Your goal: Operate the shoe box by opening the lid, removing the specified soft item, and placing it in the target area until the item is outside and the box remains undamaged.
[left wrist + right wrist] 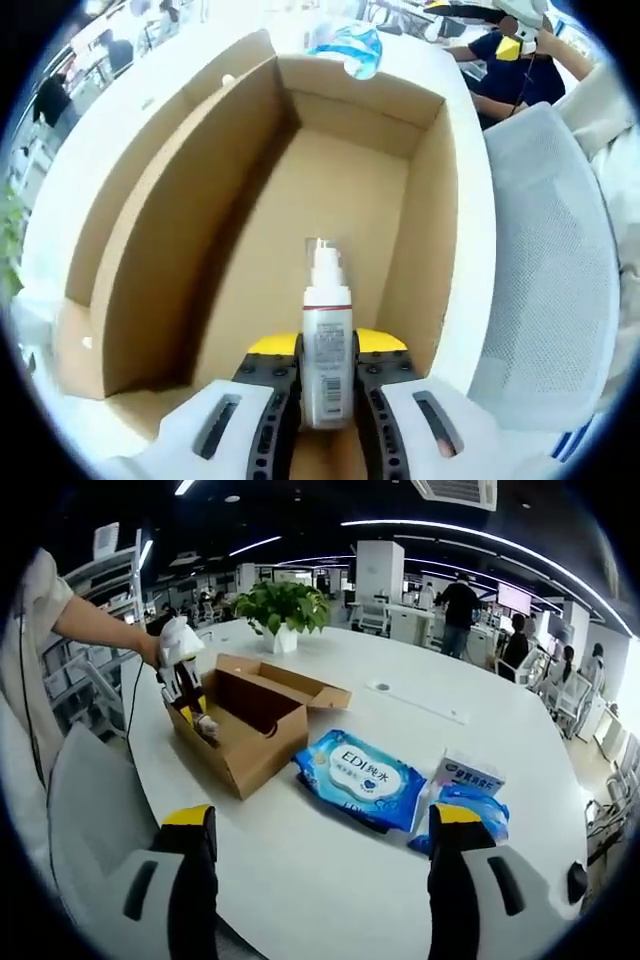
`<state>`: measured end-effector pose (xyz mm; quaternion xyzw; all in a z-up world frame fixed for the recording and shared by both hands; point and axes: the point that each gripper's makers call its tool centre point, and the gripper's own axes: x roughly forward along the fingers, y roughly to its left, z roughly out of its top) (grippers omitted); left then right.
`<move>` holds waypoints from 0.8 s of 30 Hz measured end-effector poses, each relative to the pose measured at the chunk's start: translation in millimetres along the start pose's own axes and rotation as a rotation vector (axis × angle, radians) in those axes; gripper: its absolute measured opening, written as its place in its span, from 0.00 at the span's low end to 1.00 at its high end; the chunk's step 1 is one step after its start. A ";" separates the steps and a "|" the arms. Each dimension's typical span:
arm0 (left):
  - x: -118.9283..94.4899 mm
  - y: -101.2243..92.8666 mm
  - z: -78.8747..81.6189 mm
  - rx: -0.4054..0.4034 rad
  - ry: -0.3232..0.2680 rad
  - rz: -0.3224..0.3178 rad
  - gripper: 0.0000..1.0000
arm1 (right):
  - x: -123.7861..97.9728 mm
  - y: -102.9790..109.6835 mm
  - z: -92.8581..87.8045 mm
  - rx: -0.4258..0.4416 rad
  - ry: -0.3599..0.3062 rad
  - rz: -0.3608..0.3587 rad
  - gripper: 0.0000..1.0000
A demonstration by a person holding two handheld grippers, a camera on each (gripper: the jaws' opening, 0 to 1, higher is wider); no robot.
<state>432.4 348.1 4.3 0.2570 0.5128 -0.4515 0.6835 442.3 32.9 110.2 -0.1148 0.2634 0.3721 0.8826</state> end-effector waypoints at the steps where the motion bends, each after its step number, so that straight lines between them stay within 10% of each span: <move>1: -2.2 -1.1 3.7 -0.008 -0.017 -0.001 0.16 | 0.3 0.8 0.8 -0.004 -0.001 0.005 0.81; 24: -41.7 -24.2 54.0 0.032 -0.146 0.034 0.16 | 9.0 19.2 29.4 -0.088 -0.046 0.097 0.68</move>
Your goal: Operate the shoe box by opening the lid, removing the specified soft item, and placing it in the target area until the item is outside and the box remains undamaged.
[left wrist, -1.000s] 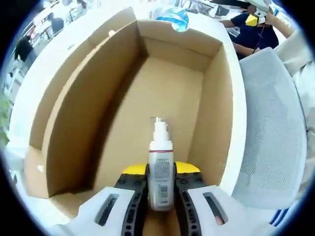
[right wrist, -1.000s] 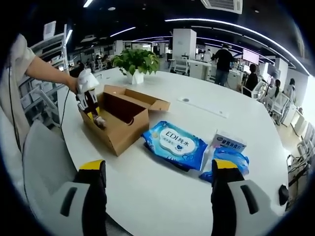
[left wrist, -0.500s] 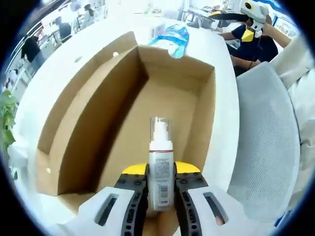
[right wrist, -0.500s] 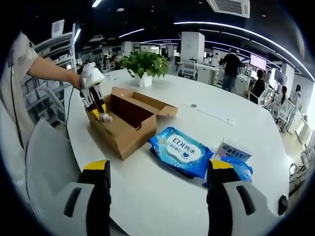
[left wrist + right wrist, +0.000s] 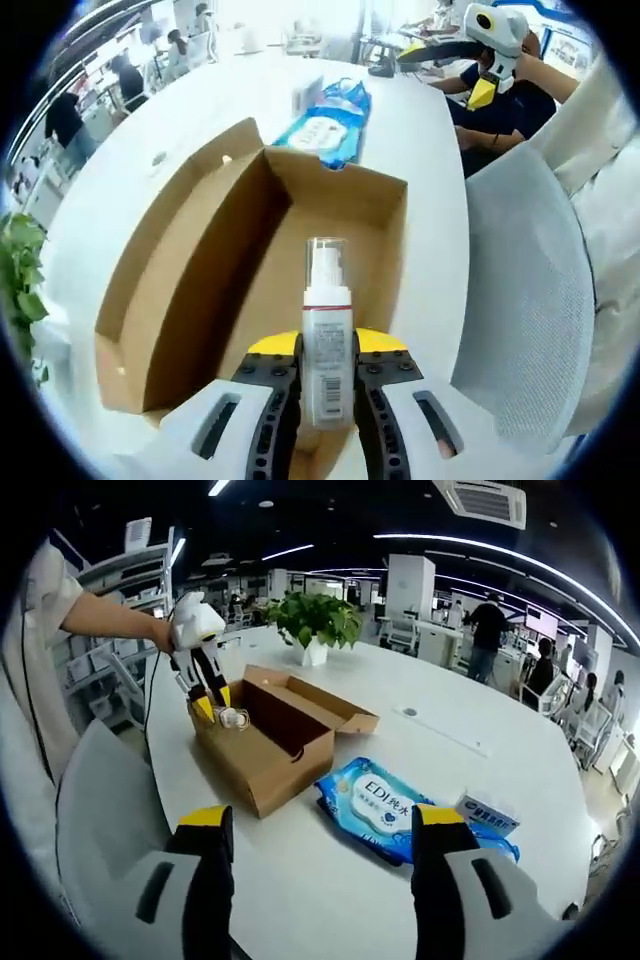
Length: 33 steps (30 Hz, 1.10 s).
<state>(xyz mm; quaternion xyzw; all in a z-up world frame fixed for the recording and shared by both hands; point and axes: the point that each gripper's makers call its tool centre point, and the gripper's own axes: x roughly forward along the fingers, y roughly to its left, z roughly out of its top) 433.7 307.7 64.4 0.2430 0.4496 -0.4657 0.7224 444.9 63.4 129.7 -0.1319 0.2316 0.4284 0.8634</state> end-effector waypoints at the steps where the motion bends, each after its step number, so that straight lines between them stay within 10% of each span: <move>1: -1.8 -0.2 2.4 0.002 -0.005 0.006 0.16 | 0.5 0.7 1.4 0.001 -0.003 0.004 0.67; 33: -14.6 -40.2 77.5 0.018 -0.233 -0.070 0.16 | 38.8 47.3 52.1 0.016 -0.131 0.160 0.44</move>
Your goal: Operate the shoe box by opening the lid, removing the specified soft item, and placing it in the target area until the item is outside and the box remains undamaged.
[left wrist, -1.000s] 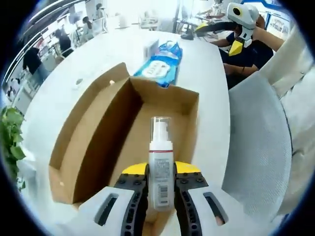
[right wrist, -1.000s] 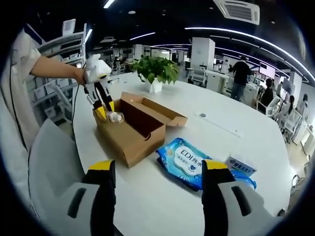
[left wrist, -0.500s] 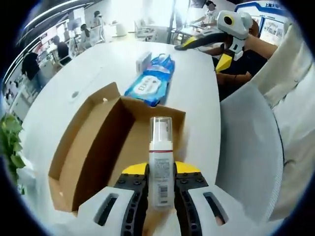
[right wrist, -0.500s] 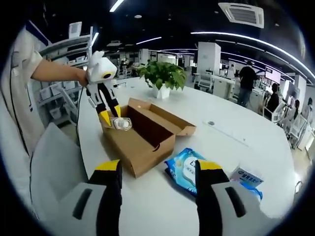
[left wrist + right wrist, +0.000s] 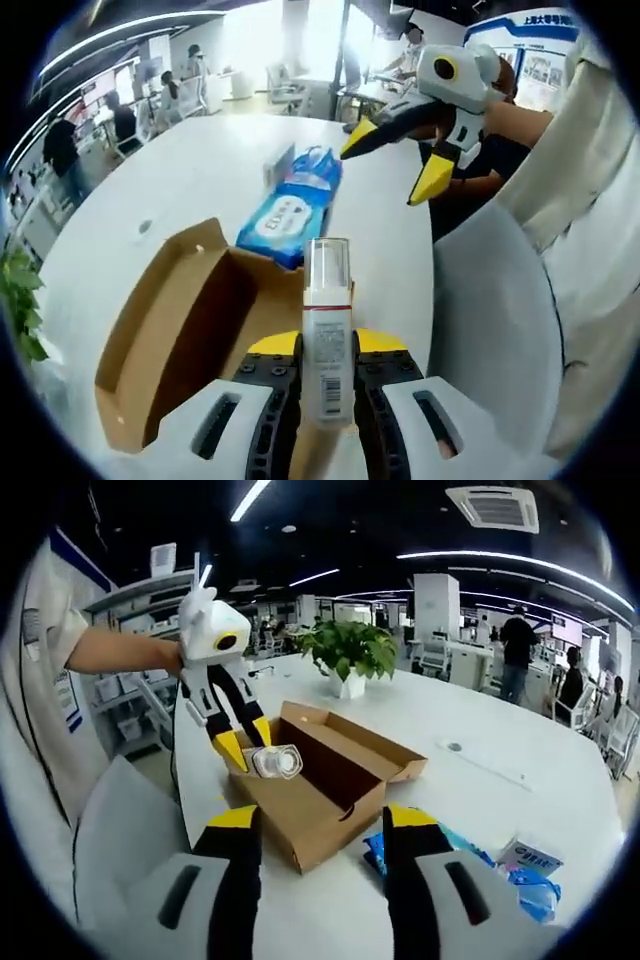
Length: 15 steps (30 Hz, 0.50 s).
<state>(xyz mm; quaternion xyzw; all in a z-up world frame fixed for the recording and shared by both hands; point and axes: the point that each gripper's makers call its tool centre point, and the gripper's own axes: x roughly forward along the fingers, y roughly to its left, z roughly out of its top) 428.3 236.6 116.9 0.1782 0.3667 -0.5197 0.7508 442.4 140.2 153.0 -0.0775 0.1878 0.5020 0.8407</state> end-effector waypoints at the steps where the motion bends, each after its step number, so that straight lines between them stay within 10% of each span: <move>1: 0.4 -1.4 1.3 0.000 -0.003 0.000 0.16 | 1.5 1.3 0.6 -0.003 0.000 0.004 0.44; 15: 1.3 -20.9 18.0 0.016 -0.068 -0.052 0.16 | 14.2 17.1 10.3 -0.012 -0.027 0.078 0.40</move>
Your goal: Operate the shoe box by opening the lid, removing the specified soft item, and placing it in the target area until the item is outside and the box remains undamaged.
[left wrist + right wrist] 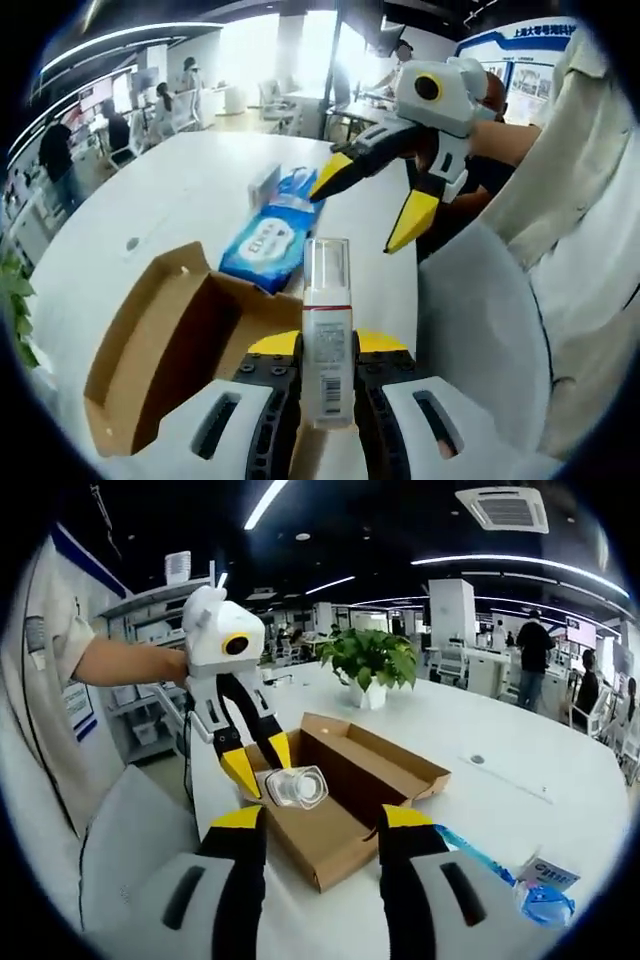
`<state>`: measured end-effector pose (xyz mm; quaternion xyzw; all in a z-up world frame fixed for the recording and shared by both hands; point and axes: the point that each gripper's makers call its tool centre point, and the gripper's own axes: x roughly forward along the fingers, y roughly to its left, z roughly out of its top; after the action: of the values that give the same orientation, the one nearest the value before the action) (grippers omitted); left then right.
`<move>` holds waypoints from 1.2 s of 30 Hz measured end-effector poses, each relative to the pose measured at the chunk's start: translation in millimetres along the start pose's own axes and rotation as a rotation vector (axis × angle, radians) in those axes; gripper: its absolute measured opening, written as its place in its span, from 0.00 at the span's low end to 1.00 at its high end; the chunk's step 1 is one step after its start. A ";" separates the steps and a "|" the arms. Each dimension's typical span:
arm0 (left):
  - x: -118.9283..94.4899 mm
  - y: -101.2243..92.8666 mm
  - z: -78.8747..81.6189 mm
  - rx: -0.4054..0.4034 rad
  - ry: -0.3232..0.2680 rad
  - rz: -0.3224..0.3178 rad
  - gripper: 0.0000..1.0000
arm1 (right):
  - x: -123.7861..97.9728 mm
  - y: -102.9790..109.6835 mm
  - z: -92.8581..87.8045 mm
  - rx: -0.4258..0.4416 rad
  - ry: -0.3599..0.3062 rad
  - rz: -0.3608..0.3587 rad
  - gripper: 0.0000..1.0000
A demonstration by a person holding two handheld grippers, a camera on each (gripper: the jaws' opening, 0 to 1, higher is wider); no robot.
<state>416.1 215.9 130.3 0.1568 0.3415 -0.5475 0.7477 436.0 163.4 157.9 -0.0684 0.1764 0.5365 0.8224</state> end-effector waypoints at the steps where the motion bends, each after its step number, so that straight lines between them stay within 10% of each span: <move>1: 0.1 -0.9 1.1 0.001 -0.005 -0.004 0.16 | 0.7 0.8 0.4 -0.002 -0.001 0.004 0.40; 36: 4.1 -28.1 21.0 0.015 -0.121 -0.201 0.16 | 2.6 28.4 20.2 0.078 -0.125 0.179 0.22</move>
<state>397.9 190.3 146.5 0.0939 0.3056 -0.6307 0.7071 415.5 183.5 177.9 0.0132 0.1507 0.6036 0.7828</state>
